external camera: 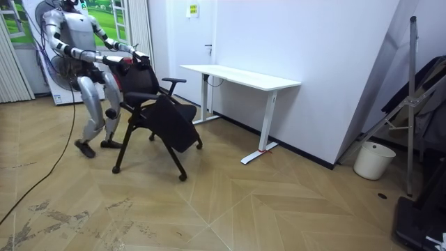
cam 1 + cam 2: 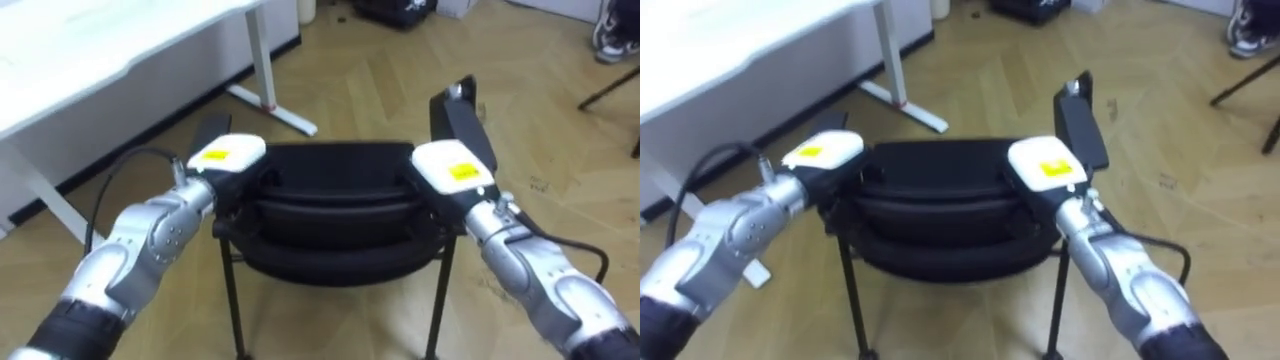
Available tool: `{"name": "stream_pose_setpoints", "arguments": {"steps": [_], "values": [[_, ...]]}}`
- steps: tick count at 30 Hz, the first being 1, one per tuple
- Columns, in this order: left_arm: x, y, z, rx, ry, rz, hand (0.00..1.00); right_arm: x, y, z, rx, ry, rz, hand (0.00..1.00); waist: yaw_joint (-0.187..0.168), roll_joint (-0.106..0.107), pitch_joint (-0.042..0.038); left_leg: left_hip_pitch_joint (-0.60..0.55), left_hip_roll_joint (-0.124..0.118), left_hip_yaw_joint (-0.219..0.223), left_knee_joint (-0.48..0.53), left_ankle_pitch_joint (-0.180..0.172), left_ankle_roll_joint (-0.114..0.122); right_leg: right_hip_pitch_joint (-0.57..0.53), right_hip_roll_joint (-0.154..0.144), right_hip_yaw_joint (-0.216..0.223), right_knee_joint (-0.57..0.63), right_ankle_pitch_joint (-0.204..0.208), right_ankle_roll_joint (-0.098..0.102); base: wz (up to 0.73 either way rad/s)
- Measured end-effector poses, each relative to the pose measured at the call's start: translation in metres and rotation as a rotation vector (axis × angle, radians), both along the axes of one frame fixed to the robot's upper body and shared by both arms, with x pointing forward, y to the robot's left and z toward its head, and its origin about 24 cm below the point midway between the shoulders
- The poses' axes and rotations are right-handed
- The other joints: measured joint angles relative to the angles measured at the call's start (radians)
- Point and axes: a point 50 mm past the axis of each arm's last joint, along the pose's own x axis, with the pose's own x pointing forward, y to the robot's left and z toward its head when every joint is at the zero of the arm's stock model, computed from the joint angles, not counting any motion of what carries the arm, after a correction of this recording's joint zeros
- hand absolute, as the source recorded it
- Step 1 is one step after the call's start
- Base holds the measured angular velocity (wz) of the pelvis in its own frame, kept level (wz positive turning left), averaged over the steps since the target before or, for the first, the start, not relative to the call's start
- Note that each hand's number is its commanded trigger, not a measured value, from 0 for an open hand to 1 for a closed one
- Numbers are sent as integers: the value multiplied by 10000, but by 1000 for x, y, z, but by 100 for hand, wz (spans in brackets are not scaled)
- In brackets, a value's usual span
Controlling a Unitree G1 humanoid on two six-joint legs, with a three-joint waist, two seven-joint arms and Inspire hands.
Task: Push chair
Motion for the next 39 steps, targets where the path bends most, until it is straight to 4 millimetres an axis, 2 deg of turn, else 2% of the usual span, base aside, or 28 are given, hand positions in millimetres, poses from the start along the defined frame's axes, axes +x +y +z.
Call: {"name": "stream_pose_setpoints", "arguments": {"steps": [2,4,5,6,7,8,9,11,12,13,14,17,19,20,22,26,27,28,29,30,31,32,34,35,36,37,38,39], "values": [[-1,0,-3,71,105,-88,100,-4,0,-4,63,156,-27,100,-25,156,94,430,143,-11,5,-307,-66,-407,341,-9,-1217,-188,-17,-3],[-2,5,-4,130,184,-152,100,-7,3,-6,165,214,77,100,-191,204,113,786,278,-230,11,-638,-185,-650,874,87,-3761,-58,-122,18],[-2,5,-4,141,196,-148,100,-7,4,-6,177,231,85,100,-306,203,106,840,288,-357,8,-699,-209,-648,950,65,-4438,64,-186,50],[-2,5,-4,172,177,-145,100,-7,4,-6,174,241,143,100,-500,196,64,945,286,-566,-4,-822,-272,-598,1112,70,-5645,489,-272,49],[-2,5,-5,166,152,-100,100,-8,4,-6,172,215,184,100,-619,162,10,1115,294,-725,-23,-948,-361,-527,1272,109,-6396,1174,-373,47],[-2,5,-5,160,163,-64,100,-8,4,-6,171,210,206,100,-735,165,-4,1227,319,-876,-37,-1009,-413,-397,1398,179,-6591,1537,-482,36],[-2,5,-6,151,163,-44,100,-8,3,-6,179,221,251,100,-834,225,-93,1369,474,-974,-56,-1163,-523,-156,1625,264,-6755,1857,-675,26],[-2,5,-6,120,119,-20,100,-8,3,-6,193,211,233,100,-818,375,-116,1602,755,-1064,-37,-1377,-796,96,1867,13,-6732,1970,-870,5],[-1,5,-5,108,76,7,100,-6,4,-5,200,189,235,100,-805,439,-144,1722,997,-1055,2,-1465,-958,210,2061,-123,-6613,1825,-1076,-4],[0,5,-4,72,20,11,100,-6,4,-4,207,186,212,100,-780,434,-157,1751,1179,-1006,236,-1504,-1040,257,2182,-239,-6406,1549,-1156,0],[0,5,-4,54,0,23,100,-6,3,-4,212,194,201,100,-747,423,-163,1770,1230,-971,370,-1505,-1044,262,2211,-253,-6260,1446,-1181,0],[-1,6,-5,13,2,123,100,-6,4,-4,178,287,245,100,-760,324,-124,1825,1634,-493,1491,-1388,-1288,544,2218,-518,-5513,497,-1426,9],[-2,5,-7,-55,17,162,100,-7,3,-6,255,396,184,100,-775,126,-104,1553,2097,-255,2726,-1001,-1861,928,2231,-789,-5238,-83,-1643,30],[-2,4,-7,-83,9,184,100,-7,3,-7,270,442,160,100,-797,54,-95,1462,2214,-199,3006,-829,-1948,1054,2237,-871,-5249,-176,-1693,41],[-4,2,-12,-321,-93,313,100,-8,1,-10,275,702,60,100,-733,-226,-116,1233,2508,35,3671,-92,-1939,1546,2236,-1068,-5524,-387,-1867,34],[-7,-2,-20,-729,-270,664,100,-4,-1,-8,94,731,-32,100,-505,-410,-89,49,2745,42,3353,-193,-1945,1883,2169,-1389,-5828,-511,-2070,14],[-10,-2,-24,-759,-290,806,100,-4,0,-9,-58,858,31,100,-401,-479,-89,-244,2741,61,2743,-91,-2032,2169,1995,-2000,-6066,-598,-2084,-9],[-13,2,-26,-847,-296,1026,100,-3,4,-8,-165,933,174,100,-320,-456,-94,-551,2743,105,1938,338,-2093,2398,1925,-2564,-6267,-668,-2083,-9],[-13,2,-25,-906,-375,1050,100,-2,4,-8,-217,959,209,100,-297,-419,-99,-698,2743,103,1432,753,-2026,2508,1914,-2849,-6339,-715,-2074,6],[-18,5,-28,-905,-260,1157,100,-2,6,-8,-282,1047,269,100,-309,-411,-117,-946,2699,108,989,1301,-2011,2758,1871,-3510,-6415,-865,-2021,44],[-20,7,-27,-868,-384,1233,100,-2,12,-6,-363,1049,431,100,-369,-556,-171,-909,2524,-34,514,1530,-2082,2884,1721,-4155,-6638,-904,-2015,62],[-19,6,-24,-922,-516,1257,100,-1,13,-2,-525,932,547,100,-383,-620,-171,-909,2443,-24,204,1659,-2093,2877,1611,-4621,-6732,-909,-2026,73],[-19,9,-18,-1022,-769,1370,100,1,15,6,-576,706,611,100,-372,-605,-182,-916,2336,22,-614,2014,-2116,2911,1492,-5899,-7036,-873,-2090,58],[-19,10,-18,-1040,-776,1399,100,1,16,6,-615,677,595,100,-365,-589,-187,-900,2317,11,-717,2084,-2105,2976,1491,-6179,-7053,-874,-2087,51],[-19,9,-18,-1066,-796,1412,100,1,17,7,-690,627,626,100,-321,-576,-190,-892,2147,5,-885,2267,-2158,3179,1483,-6873,-7256,-885,-2064,44],[-19,9,-19,-1068,-723,1409,100,3,17,7,-771,595,630,100,-152,-568,-197,-898,1897,42,-1064,2364,-2093,3352,1444,-7702,-7374,-944,-1852,36],[-20,9,-20,-1085,-676,1429,100,3,17,6,-762,634,606,100,-58,-525,-209,-900,1837,65,-1186,2413,-2042,3362,1387,-8054,-7187,-1045,-1339,21],[-21,9,-24,-1190,-540,1569,100,5,15,4,-800,703,529,100,68,-115,-267,-1082,2305,-138,-1069,2358,-1935,2910,1198,-7228,-5747,-1129,472,28]]}}
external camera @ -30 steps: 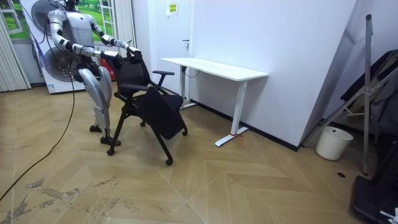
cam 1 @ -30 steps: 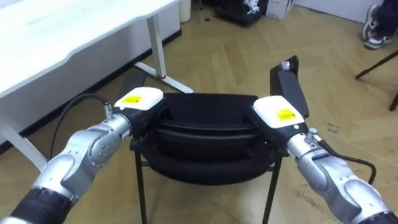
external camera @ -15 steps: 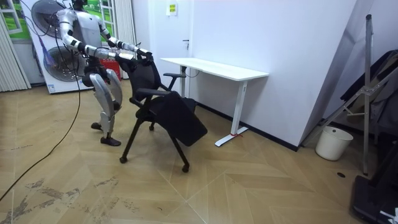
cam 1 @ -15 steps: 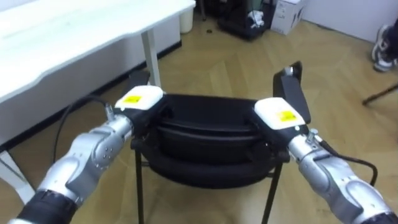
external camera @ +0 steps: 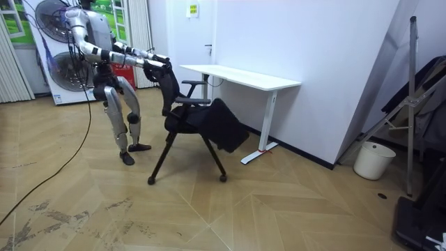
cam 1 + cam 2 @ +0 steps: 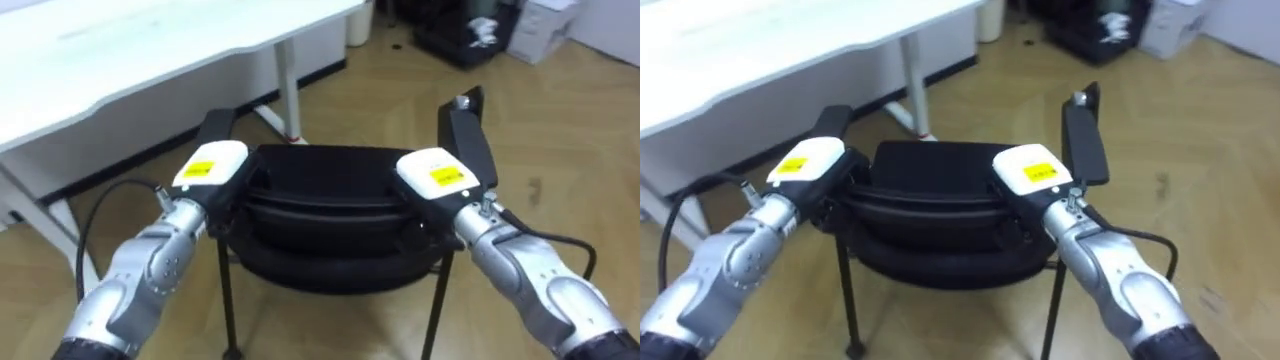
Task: Push chair
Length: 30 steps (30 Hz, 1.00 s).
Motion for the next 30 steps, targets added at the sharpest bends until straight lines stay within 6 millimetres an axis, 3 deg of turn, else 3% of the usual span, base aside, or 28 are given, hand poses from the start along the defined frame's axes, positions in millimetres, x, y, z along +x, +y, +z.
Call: {"name": "stream_pose_setpoints", "arguments": {"steps": [1,2,3,4,5,6,7,8,9,10,11,12,13,15,17,19,20,21,23,24,25,27,29,30], "values": [[0,5,2,-138,-34,225,100,7,4,7,-114,-210,217,100,-124,190,84,-623,6,-515,1047,-105,-17,-932,-640,2518,1818,-499,-729,35],[0,10,5,-235,-83,302,100,9,8,11,-100,-398,387,100,-139,-15,30,-1059,-284,-538,1731,-310,-24,-1133,-1081,3726,1979,-1059,-833,45],[1,10,7,-552,-255,505,100,13,10,20,-156,-673,512,100,45,-118,79,-1614,-466,-552,2739,-572,-6,-1259,-1504,3434,2528,-1652,-1472,45],[0,7,3,-622,-93,700,100,13,11,17,-270,-392,396,100,143,-93,27,-1467,-627,-442,2580,-487,68,-801,-1793,2308,2350,-1667,-1520,41],[-1,6,2,-517,63,615,100,12,12,14,-371,-236,398,100,222,-96,33,-1289,-744,-426,2339,-444,101,-485,-1796,1862,2034,-1606,-1533,42],[-2,7,1,-300,261,487,100,10,14,10,-489,-30,432,100,340,-98,17,-935,-982,-402,1661,-341,256,234,-1768,794,1470,-1414,-1399,68],[-3,8,2,-118,237,444,100,9,16,7,-504,82,432,100,299,-259,22,-618,-1225,-436,954,-187,327,778,-1746,-229,1040,-1293,-1280,85],[-2,8,3,-43,203,444,100,8,17,5,-492,147,406,100,310,-433,18,-497,-1368,-502,694,-30,386,972,-1792,-598,931,-1259,-1227,107],[-2,9,3,110,170,434,100,8,19,2,-495,335,396,100,380,-690,-7,-292,-1516,-544,315,128,461,1357,-1821,-1475,742,-1197,-1119,84],[-2,9,3,231,171,416,100,7,20,-2,-539,419,375,100,526,-773,-23,-160,-1555,-674,69,193,380,1642,-1823,-2237,758,-1089,-936,67],[-3,9,2,305,186,404,100,7,19,-3,-574,414,355,100,592,-776,-30,-139,-1570,-718,10,194,384,1725,-1789,-2431,891,-1020,-819,53],[-3,9,2,328,208,414,100,7,19,-5,-576,397,310,100,616,-775,-37,-148,-1630,-828,40,154,445,1664,-1937,-2145,1421,-858,-523,58],[-2,9,3,329,189,389,100,7,18,-5,-491,382,300,100,692,-828,-9,-175,-1753,-956,140,34,619,1371,-2059,-881,1865,-722,-395,64],[-2,9,4,371,201,333,100,7,19,-6,-241,475,366,100,782,-977,-14,-120,-2061,-969,188,22,685,1163,-2096,500,2197,-716,-405,73],[-1,8,5,404,200,358,100,7,18,-4,-161,392,417,100,783,-1008,10,-93,-2393,-1126,165,-49,800,959,-2190,1321,2677,-632,-556,71],[0,8,8,434,114,413,100,8,17,-3,-167,234,386,100,851,-1028,63,-98,-2686,-1345,290,-295,1076,633,-2148,2478,3186,-313,-1123,60],[0,9,9,446,66,403,100,9,16,-2,-187,202,395,100,851,-1017,92,-129,-2700,-1327,395,-391,1152,580,-2055,2724,3217,-211,-1287,66],[1,8,12,464,-47,367,100,9,16,0,-153,116,406,100,864,-986,96,-167,-2709,-1332,584,-537,1195,438,-1902,3159,3347,31,-1315,53],[2,7,14,470,-134,330,100,10,15,1,-194,80,389,100,1174,-833,188,-20,-2671,-1483,601,-797,1249,299,-1715,3683,3587,670,-1076,33],[3,8,15,535,-175,291,100,12,15,2,-213,28,404,100,1250,-620,273,167,-2536,-1857,485,-883,1294,111,-1500,4142,3860,1414,-885,17],[4,10,17,631,-236,259,100,13,17,3,-182,-3,445,100,1395,-530,281,330,-2519,-2023,196,-883,1327,-403,-1363,4765,4030,1079,-815,4],[6,17,21,616,-327,444,100,19,26,9,-135,-178,601,100,1596,-432,336,460,-2509,-2047,-69,-883,1309,-1373,-1206,5168,3722,120,-918,-3],[6,23,21,520,-297,636,100,21,32,16,-93,-200,849,100,1622,-378,330,690,-2523,-2176,-212,-847,1218,-2107,-1016,5472,2511,-67,-882,29],[6,24,20,451,-212,657,100,20,34,14,-69,3,840,100,1548,-398,326,956,-2525,-2255,-238,-979,1159,-2189,-976,5536,1163,108,-877,29]]}}
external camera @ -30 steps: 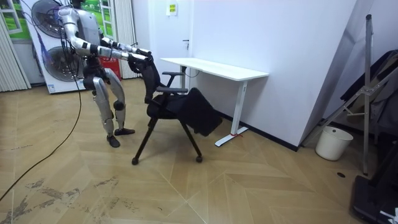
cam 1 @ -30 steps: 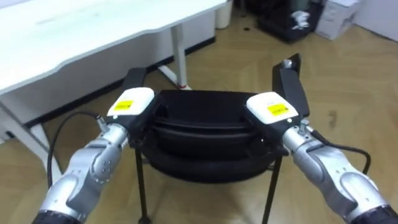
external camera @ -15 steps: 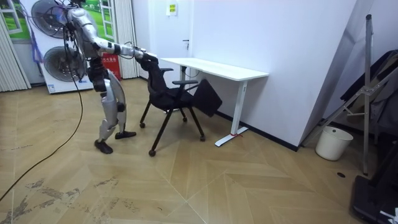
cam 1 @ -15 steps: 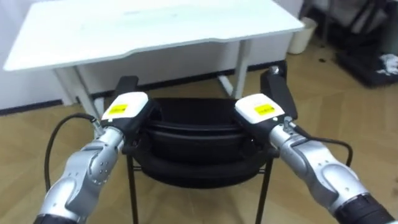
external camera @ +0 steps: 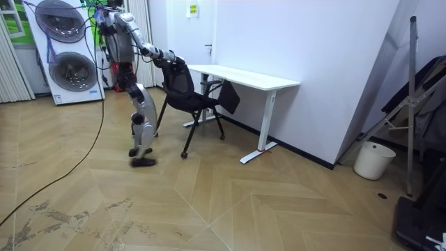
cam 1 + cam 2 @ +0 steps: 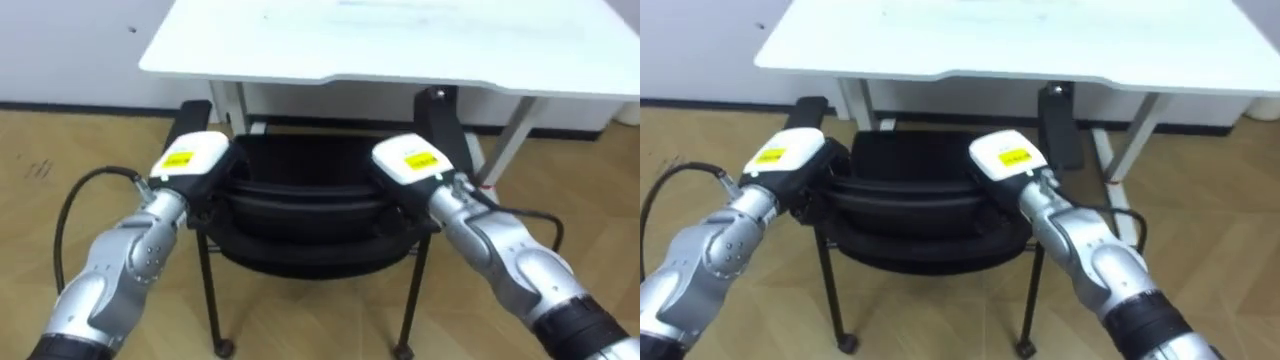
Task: Push chair
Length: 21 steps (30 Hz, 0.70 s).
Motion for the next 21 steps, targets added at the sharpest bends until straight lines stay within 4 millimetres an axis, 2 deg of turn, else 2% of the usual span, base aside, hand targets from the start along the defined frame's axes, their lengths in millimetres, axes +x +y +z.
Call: {"name": "stream_pose_setpoints", "arguments": {"steps": [1,2,3,4,5,7,9,10,12,13,14,16,17,19,21], "values": [[-1,-1,-2,44,165,-21,100,-2,-1,-6,-69,326,-62,100,-92,20,4,218,12,-109,77,-211,-72,1,14,137,-948,800,-61,27],[-3,1,-5,209,329,-35,100,-5,-1,-10,-78,454,-42,100,-159,7,-35,326,5,-156,116,-300,-127,98,32,168,-1118,1284,-96,14],[-6,2,-10,272,559,-6,100,-7,0,-13,-89,530,-18,100,-161,120,-106,432,163,57,103,-405,-245,246,200,160,-1266,1264,-314,0],[-5,1,-9,261,439,-4,100,-6,1,-11,-69,394,30,100,-133,193,-116,418,371,369,28,-443,-307,258,359,130,-1412,1316,-466,-10],[-4,1,-8,267,404,8,100,-5,1,-10,-44,321,38,100,-141,205,-115,422,452,448,-27,-454,-336,245,427,131,-1452,1335,-533,-12],[-3,2,-7,270,221,95,100,-2,2,-8,-70,232,48,100,-151,279,-132,468,757,521,-88,-547,-525,424,801,112,-1860,1427,-707,-10],[-3,3,-5,315,169,131,100,-2,3,-7,-22,122,44,100,-223,336,-122,522,920,517,-83,-623,-635,615,1019,48,-2152,1447,-767,4],[-2,3,-5,309,162,144,100,-1,3,-7,-16,73,56,100,-370,389,-107,540,1001,510,-48,-657,-686,777,1097,-63,-2295,1425,-795,15],[-3,2,-6,300,189,180,100,-1,2,-7,-95,31,79,100,-547,435,-108,671,1071,573,61,-689,-727,932,1121,-185,-2303,1282,-826,17],[-3,1,-8,267,236,209,100,-1,2,-7,-132,33,87,100,-572,438,-105,735,1107,906,175,-694,-734,982,1086,-177,-2180,1144,-848,9],[-3,1,-8,274,264,217,100,-1,2,-8,-149,43,90,100,-622,432,-101,725,1129,1056,325,-693,-734,1034,1067,-195,-2147,1080,-844,0],[-4,-1,-12,322,423,197,100,-2,1,-9,-203,122,185,100,-680,397,-82,494,1278,1596,1320,-703,-748,1139,1005,-190,-1969,787,-884,2],[-4,-1,-12,330,447,193,100,-2,1,-9,-202,127,198,100,-681,400,-79,364,1338,1665,1662,-703,-748,1179,1022,-189,-1950,737,-914,-7],[-5,0,-15,320,649,214,100,-3,1,-14,-145,265,212,100,-711,424,-60,32,1667,1836,2984,-695,-752,1507,1172,-199,-1892,511,-1032,-4],[-6,-2,-19,272,794,220,100,-4,-1,-17,-188,408,216,100,-676,444,-49,-60,1759,1803,3636,-670,-763,1881,1295,-121,-1872,354,-1116,-7]]}}
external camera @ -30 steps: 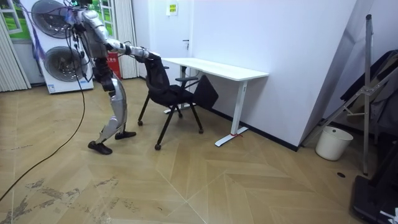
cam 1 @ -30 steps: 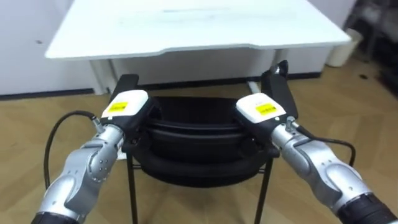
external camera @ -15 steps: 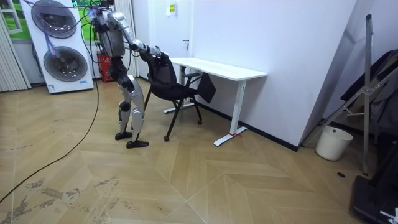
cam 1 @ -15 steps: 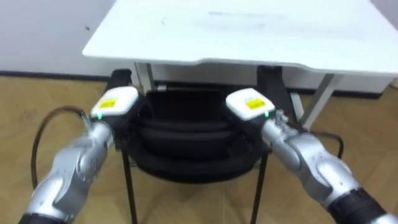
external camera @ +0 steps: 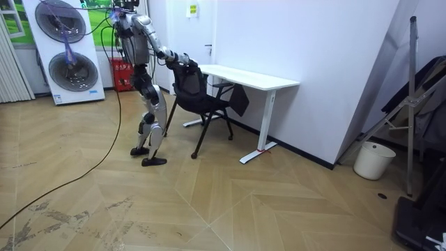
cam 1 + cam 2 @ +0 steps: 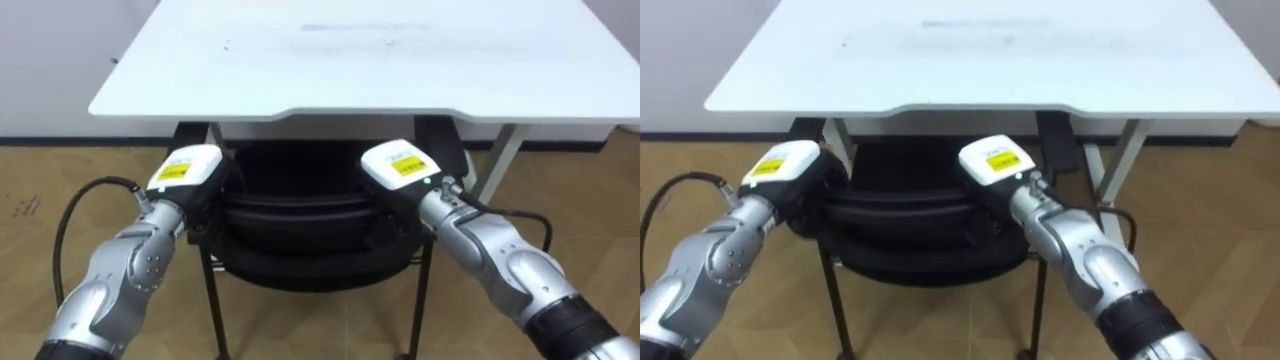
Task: Push chair
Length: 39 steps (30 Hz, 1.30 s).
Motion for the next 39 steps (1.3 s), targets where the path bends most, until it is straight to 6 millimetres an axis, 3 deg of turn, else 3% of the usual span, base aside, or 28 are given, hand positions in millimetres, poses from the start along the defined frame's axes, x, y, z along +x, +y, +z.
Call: {"name": "stream_pose_setpoints", "arguments": {"steps": [1,2,4,5,6,7,8,9,10,11,13,17,20,22,25,29,33,39], "values": [[0,-1,0,-26,12,-3,100,0,-1,0,-22,-1,-3,100,-1,-74,57,-162,-97,-190,106,-90,-19,63,39,87,6,-97,-54,-13],[0,-2,0,-27,-12,-23,100,0,-2,1,-43,-40,-4,100,-15,-45,40,-284,-217,-335,-16,-101,-7,57,40,140,-11,-124,-51,-20],[1,-8,0,-60,-87,3,100,1,-6,5,-173,-200,19,100,176,-88,44,-777,-899,-692,-1302,-70,1,-53,35,790,-66,-120,-35,-45],[1,-9,1,-68,-85,1,100,1,-7,5,-199,-249,28,100,223,-100,48,-880,-973,-757,-1824,-15,19,-62,27,911,-99,-108,-13,-55],[1,-10,2,-62,-98,-46,100,1,-9,7,-216,-344,49,100,235,-91,38,-1049,-1141,-773,-2903,241,79,-35,39,1063,-183,-93,25,-54],[1,-11,4,-85,-177,-51,100,2,-9,7,-183,-440,47,100,288,-47,11,-1095,-1236,-863,-4030,838,170,-37,61,1228,-198,-115,71,-51],[1,-11,4,-96,-215,-56,100,2,-9,8,-162,-479,44,100,293,4,-21,-1103,-1252,-951,-4415,1242,172,-30,77,1279,-210,-132,103,-60],[1,-10,6,-60,-286,-63,100,2,-9,8,-117,-541,45,100,302,21,-70,-980,-1259,-1117,-4739,1925,173,11,139,1464,-231,-184,187,-51],[1,-9,9,-23,-387,-63,100,2,-8,9,-50,-661,48,100,225,14,-90,-829,-1283,-1118,-4842,2413,319,110,183,1639,-341,-228,296,-50],[1,-8,10,-23,-429,-52,100,2,-7,9,16,-675,45,100,197,-9,-100,-782,-1310,-1078,-4841,2564,405,152,168,1723,-400,-236,354,-31],[3,-6,14,148,-493,-12,100,2,-5,11,115,-792,67,100,-205,-144,-170,-679,-1511,-957,-4848,2443,612,391,0,1857,-824,-188,594,-13],[4,-11,20,96,-407,-264,100,2,-13,17,-179,-884,0,100,-459,-193,-177,-535,-1723,-767,-4822,2123,834,637,-247,2157,-1220,-110,869,-23],[3,-23,19,-95,-174,-732,100,1,-26,17,-541,-831,-160,100,-424,-260,-146,-341,-1806,-477,-4761,1878,950,706,-426,2351,-1095,-201,1030,-27],[2,-25,19,-142,-171,-888,100,0,-29,15,-510,-761,-205,100,-350,-374,-75,-130,-1886,-311,-4761,1699,982,628,-531,2399,-585,-389,1165,-26],[2,-24,20,-88,-155,-1019,100,-2,-29,14,-438,-747,-209,100,-206,-469,-15,-24,-1840,-62,-4751,1697,1028,501,-586,2366,-324,-407,1200,-25],[3,-23,21,-24,-210,-1039,100,-2,-29,13,-339,-762,-239,100,-55,-447,-6,-238,-1638,95,-4470,1661,1036,478,-472,2357,-624,-237,1126,-16],[4,-21,23,58,-286,-1048,100,-3,-27,13,-229,-750,-236,100,-62,-373,-38,-426,-1495,76,-4404,1636,1034,486,-300,2347,-1076,52,1123,-2],[3,-23,23,61,-280,-1121,100,-3,-29,12,-278,-730,-243,100,-147,-344,-72,-389,-1530,56,-4520,1717,1133,645,-274,2366,-1416,227,1220,0]]}}
